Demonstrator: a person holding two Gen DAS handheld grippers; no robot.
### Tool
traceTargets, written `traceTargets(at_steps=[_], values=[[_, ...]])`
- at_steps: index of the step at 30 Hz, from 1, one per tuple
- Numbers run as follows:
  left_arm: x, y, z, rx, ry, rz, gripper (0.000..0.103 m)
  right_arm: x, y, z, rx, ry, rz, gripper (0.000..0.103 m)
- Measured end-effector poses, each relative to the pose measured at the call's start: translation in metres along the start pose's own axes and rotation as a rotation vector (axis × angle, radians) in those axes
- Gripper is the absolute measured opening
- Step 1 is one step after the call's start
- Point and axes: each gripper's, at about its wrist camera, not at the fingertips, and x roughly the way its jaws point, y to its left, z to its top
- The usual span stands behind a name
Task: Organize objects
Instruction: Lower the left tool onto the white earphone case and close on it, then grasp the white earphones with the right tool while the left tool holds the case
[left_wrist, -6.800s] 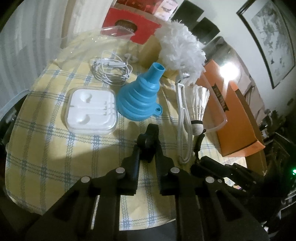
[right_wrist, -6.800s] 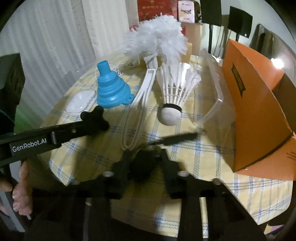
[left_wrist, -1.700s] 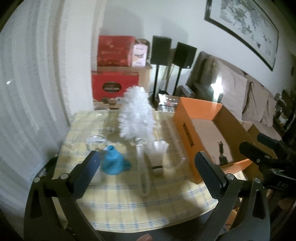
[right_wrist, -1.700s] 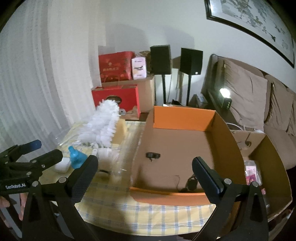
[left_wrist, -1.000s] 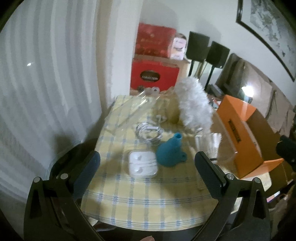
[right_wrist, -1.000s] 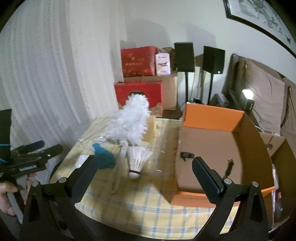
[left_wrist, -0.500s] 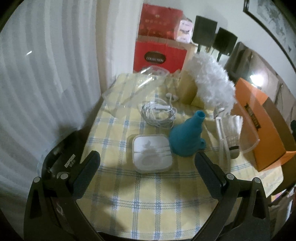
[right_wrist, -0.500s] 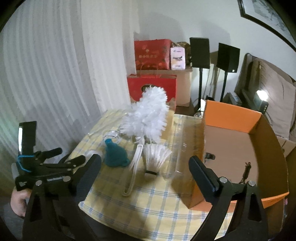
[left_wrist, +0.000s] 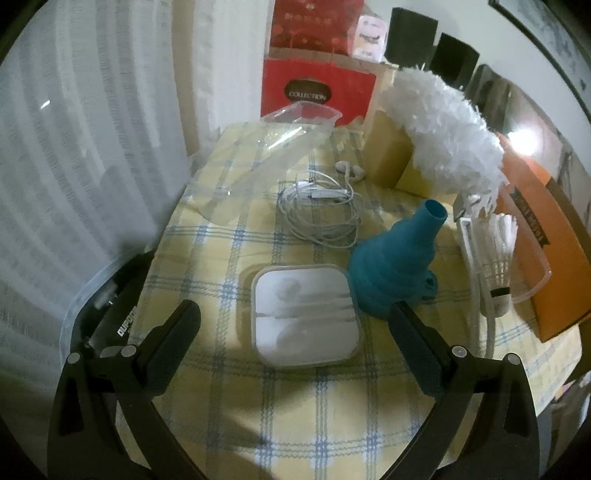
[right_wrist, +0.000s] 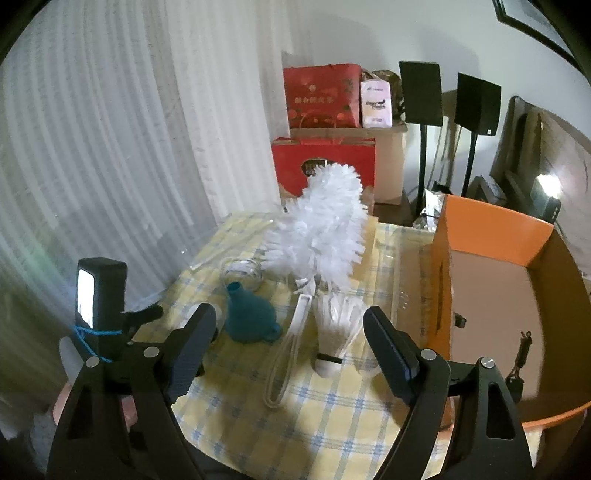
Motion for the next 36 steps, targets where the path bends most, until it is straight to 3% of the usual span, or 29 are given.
traceTargets(at_steps=[10, 11, 14, 21, 27, 36], values=[[0.016, 0.005, -0.002, -0.02, 0.014, 0.031, 0.09, 0.011, 0.002, 0.007, -0.013, 0.012, 0.015, 0.084], [0.016, 0.004, -0.002, -0.015, 0.01, 0.041, 0.087, 0.012, 0.002, 0.007, -0.016, 0.013, 0.017, 0.084], [0.013, 0.004, -0.003, -0.004, -0.007, 0.054, 0.06, 0.015, 0.004, 0.008, -0.02, 0.018, 0.022, 0.084], [0.008, 0.015, -0.003, -0.041, 0.01, 0.003, 0.059, 0.022, 0.013, 0.015, -0.03, 0.024, 0.051, 0.083], [-0.009, 0.028, -0.004, -0.063, -0.01, -0.007, 0.059, 0.03, 0.027, 0.025, -0.055, 0.042, 0.084, 0.061], [-0.033, 0.047, -0.005, -0.091, -0.036, -0.002, 0.059, 0.066, 0.06, 0.059, -0.08, 0.133, 0.196, 0.051]])
